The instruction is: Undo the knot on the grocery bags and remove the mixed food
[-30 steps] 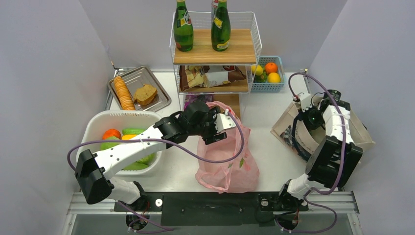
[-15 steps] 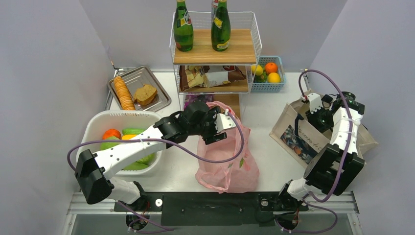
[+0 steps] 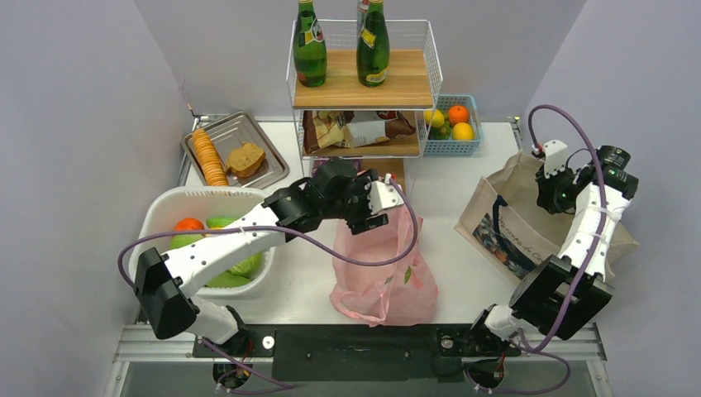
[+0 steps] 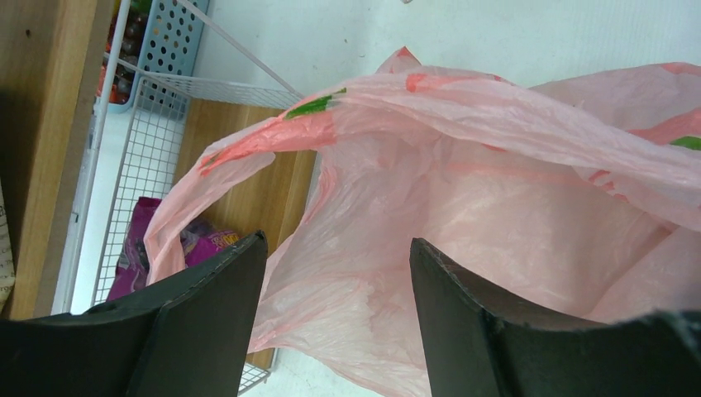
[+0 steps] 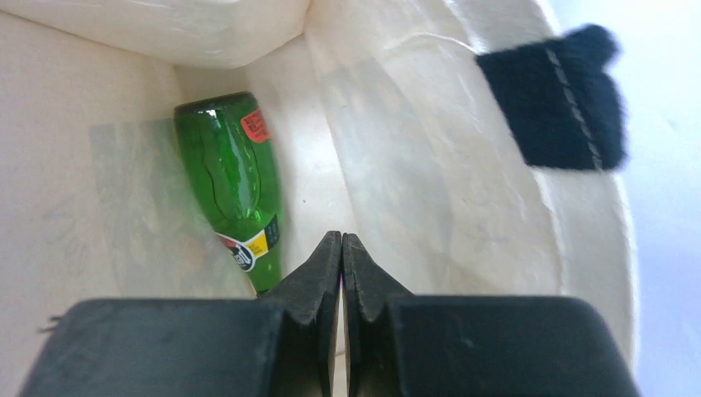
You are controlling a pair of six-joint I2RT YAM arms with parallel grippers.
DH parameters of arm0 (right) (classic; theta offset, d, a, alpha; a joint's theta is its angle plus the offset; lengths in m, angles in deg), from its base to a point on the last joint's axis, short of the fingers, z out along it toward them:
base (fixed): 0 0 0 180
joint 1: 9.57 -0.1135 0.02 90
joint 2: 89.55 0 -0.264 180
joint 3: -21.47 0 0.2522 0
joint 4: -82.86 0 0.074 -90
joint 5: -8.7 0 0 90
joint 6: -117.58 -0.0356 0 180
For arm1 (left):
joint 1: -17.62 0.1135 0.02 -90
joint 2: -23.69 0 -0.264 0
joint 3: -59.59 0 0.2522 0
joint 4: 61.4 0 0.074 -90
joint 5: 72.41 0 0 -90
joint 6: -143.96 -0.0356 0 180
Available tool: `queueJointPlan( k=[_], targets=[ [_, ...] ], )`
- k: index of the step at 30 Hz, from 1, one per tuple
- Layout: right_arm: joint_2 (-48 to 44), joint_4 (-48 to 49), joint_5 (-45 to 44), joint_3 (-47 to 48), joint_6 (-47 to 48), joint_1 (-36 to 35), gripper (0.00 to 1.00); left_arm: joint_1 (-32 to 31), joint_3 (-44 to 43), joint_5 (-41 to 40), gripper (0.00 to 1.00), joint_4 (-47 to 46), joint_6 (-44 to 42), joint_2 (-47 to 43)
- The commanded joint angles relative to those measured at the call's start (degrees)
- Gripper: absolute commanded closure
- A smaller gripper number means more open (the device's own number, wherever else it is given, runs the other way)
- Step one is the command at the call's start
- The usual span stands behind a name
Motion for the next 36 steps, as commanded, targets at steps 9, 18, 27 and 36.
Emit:
queueJointPlan(
  k=[9,18,27,36],
  targets=[
    [-4.0,-6.3,4.9,3.2,3.1,3.5,1.0,0.6,-8.2,2.3,0.38,1.6,-2.2,3.5],
    [2.9,-10.8,-6.8,-6.1,19.4,4.3,0.18,0.6,-9.5,2.8,0.38,2.1,-3.0,5.1],
    [9.8,8.0,-8.0,-9.9,12.4,-3.7,0.07,0.6,-10.6,2.9,0.38,1.9,-2.9,7.0],
    [20.5,14.3,-14.1,-9.9,11.9,-8.8,0.07,1.0,-10.2,1.7,0.38,1.7,-4.3,6.7]
  ],
)
